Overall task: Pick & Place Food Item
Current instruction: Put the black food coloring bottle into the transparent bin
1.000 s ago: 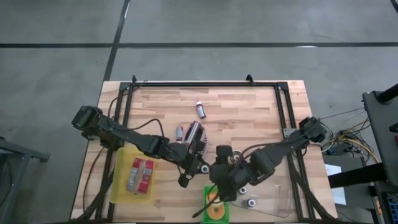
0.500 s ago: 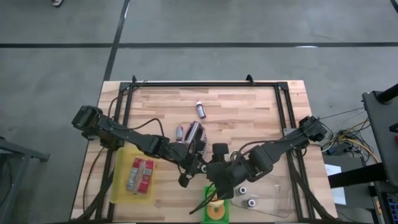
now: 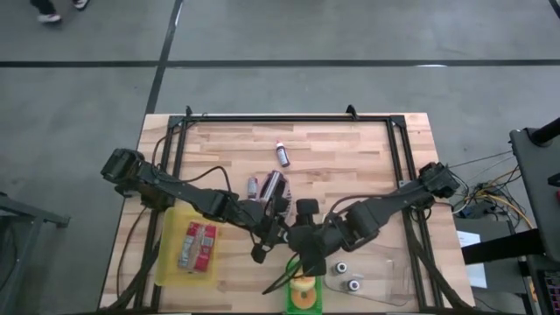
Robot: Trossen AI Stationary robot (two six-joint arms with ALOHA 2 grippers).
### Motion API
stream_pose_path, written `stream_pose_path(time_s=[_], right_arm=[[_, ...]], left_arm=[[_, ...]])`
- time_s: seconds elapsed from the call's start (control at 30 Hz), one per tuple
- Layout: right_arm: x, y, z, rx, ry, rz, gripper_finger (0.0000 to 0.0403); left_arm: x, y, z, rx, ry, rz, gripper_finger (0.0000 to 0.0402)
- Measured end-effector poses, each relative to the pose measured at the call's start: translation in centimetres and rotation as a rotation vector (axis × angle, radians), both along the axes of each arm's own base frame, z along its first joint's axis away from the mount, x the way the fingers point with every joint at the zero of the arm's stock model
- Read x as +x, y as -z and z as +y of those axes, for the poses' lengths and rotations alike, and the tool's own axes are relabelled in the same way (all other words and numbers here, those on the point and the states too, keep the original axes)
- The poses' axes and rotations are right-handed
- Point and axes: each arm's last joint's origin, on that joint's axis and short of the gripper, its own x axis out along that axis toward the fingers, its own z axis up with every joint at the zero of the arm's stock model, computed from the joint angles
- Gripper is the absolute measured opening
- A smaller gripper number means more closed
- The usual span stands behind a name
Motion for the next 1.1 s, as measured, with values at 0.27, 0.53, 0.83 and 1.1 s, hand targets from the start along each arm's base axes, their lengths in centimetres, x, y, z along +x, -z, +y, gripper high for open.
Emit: stream_pose_path(time_s=[0.27,0.53,0.83,1.1], right_arm=[[0.4,1.2,-0.2,0.008,-0.005,0.013,0.0212],[0.5,1.4,-0.3,0.009,0.0,0.011,0.0202],[0.6,1.5,-0.3,0.007,0.005,-0.001,0.0138],[0.6,1.5,-0.3,0.003,-0.001,-0.001,0.0101]], left_arm=[[0.0,0.0,0.0,-0.001,0.0,-0.001,0.0104],[0.0,0.1,0.0,0.0,0.0,0.0,0.0104],[0.0,0.0,0.0,-0.002,0.001,-0.004,0.0104],[0.0,0.0,0.0,-0.004,0.004,-0.006,0.0103]])
